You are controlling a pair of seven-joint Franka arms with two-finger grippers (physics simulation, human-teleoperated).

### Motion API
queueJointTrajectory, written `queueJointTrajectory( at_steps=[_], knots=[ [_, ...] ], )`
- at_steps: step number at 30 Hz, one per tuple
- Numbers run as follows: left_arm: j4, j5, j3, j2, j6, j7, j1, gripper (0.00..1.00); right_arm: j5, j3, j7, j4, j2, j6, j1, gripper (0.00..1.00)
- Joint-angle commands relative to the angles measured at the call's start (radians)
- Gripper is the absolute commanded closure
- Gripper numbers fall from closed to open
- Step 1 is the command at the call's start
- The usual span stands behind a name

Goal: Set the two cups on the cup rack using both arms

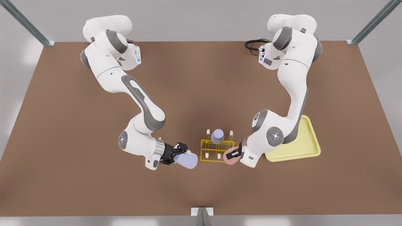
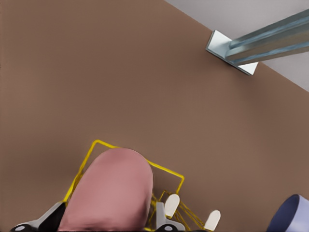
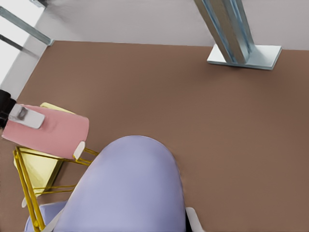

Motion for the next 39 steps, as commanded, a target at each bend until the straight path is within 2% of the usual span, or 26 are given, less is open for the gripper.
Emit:
queueJointTrajectory(
  at_steps=[1, 6, 7, 8, 9, 10, 12, 13, 14, 15, 16, 18, 21, 22, 23, 24, 25, 26, 35, 37, 38, 39],
  knots=[
    [0.000, 0.019, 0.000, 0.002, 0.000, -0.060, 0.000, 0.00, 0.009, 0.000, 0.025, 0.006, 0.007, 0.031, 0.011, 0.18],
    [0.035, 0.021, 0.006, -0.020, -0.043, -0.124, -0.003, 0.00, 0.024, 0.001, 0.025, 0.041, 0.034, 0.045, 0.042, 0.17],
    [0.098, 0.021, 0.024, -0.032, -0.151, -0.128, 0.029, 0.00, 0.029, 0.001, 0.025, 0.041, 0.038, 0.051, 0.048, 0.17],
    [0.171, 0.021, 0.024, -0.081, -0.349, -0.118, 0.110, 0.00, 0.029, 0.001, 0.024, 0.041, 0.041, 0.051, 0.048, 0.17],
    [0.176, 0.025, 0.023, -0.170, -0.521, -0.013, 0.202, 0.00, 0.029, 0.001, 0.024, 0.041, 0.041, 0.053, 0.052, 0.17],
    [0.176, 0.085, 0.023, -0.236, -0.662, 0.159, 0.232, 0.00, 0.029, 0.001, 0.024, 0.041, 0.041, 0.051, 0.052, 0.17],
    [0.175, 0.157, 0.021, -0.282, -0.884, 0.251, 0.236, 0.00, 0.029, 0.003, 0.022, 0.041, 0.044, 0.051, 0.058, 0.17],
    [0.175, 0.154, 0.009, -0.282, -0.916, 0.253, 0.238, 0.00, 0.030, 0.009, 0.021, 0.041, 0.044, 0.051, 0.065, 0.17],
    [0.017, 0.148, 0.044, -0.409, -0.804, 0.357, 0.215, 0.00, 0.030, 0.023, 0.021, 0.044, 0.053, 0.053, 0.065, 0.17],
    [-0.369, 0.144, 0.237, -0.653, -0.563, 0.530, 0.057, 0.00, 0.029, 0.029, 0.021, 0.060, 0.064, 0.053, 0.069, 0.17],
    [-0.408, 0.092, 0.251, -0.685, -0.554, 0.537, 0.054, 0.00, 0.029, 0.032, 0.021, 0.073, 0.072, 0.053, 0.074, 0.17],
    [-0.393, 0.070, 0.250, -0.636, -0.612, 0.524, 0.048, 0.00, 0.029, 0.034, 0.021, 0.077, 0.075, 0.054, 0.078, 0.18],
    [-0.359, 0.070, 0.224, -0.636, -0.657, 0.530, 0.035, 0.00, 0.029, 0.034, 0.019, 0.100, 0.096, 0.057, 0.083, 0.17],
    [-0.345, 0.067, 0.222, -0.600, -0.681, 0.529, 0.020, 0.00, 0.029, 0.034, 0.021, 0.106, 0.103, 0.057, 0.083, 0.17],
    [-0.264, -0.011, 0.230, -0.537, -0.736, 0.524, 0.040, 0.00, 0.029, 0.034, 0.021, 0.115, 0.106, 0.059, 0.089, 0.17],
    [-0.264, 0.005, 0.224, -0.544, -0.735, 0.520, 0.043, 0.00, 0.029, 0.034, 0.022, 0.118, 0.110, 0.057, 0.091, 0.15],
    [-0.264, 0.019, 0.224, -0.547, -0.732, 0.488, 0.047, 0.00, 0.029, 0.034, 0.022, 0.118, 0.110, 0.059, 0.091, 0.04],
    [-0.264, 0.022, 0.224, -0.550, -0.735, 0.491, 0.048, 0.00, 0.029, 0.034, 0.022, 0.118, 0.110, 0.057, 0.091, 0.00],
    [-0.264, 0.032, 0.225, -0.546, -0.730, 0.491, 0.054, 0.00, 0.029, 0.034, 0.022, 0.170, 0.116, 0.063, 0.106, 0.00],
    [-0.264, 0.030, 0.225, -0.546, -0.727, 0.491, 0.057, 0.00, 0.021, 0.024, 0.016, 0.164, 0.075, 0.027, 0.085, 0.00],
    [-0.264, 0.029, 0.225, -0.546, -0.726, 0.491, 0.057, 0.00, 0.007, -0.070, 0.045, 0.118, -0.038, -0.120, 0.055, 0.00],
    [-0.264, 0.028, 0.225, -0.546, -0.726, 0.491, 0.058, 0.00, -0.069, -0.159, 0.102, 0.074, -0.083, -0.252, 0.045, 0.00]
  ],
)
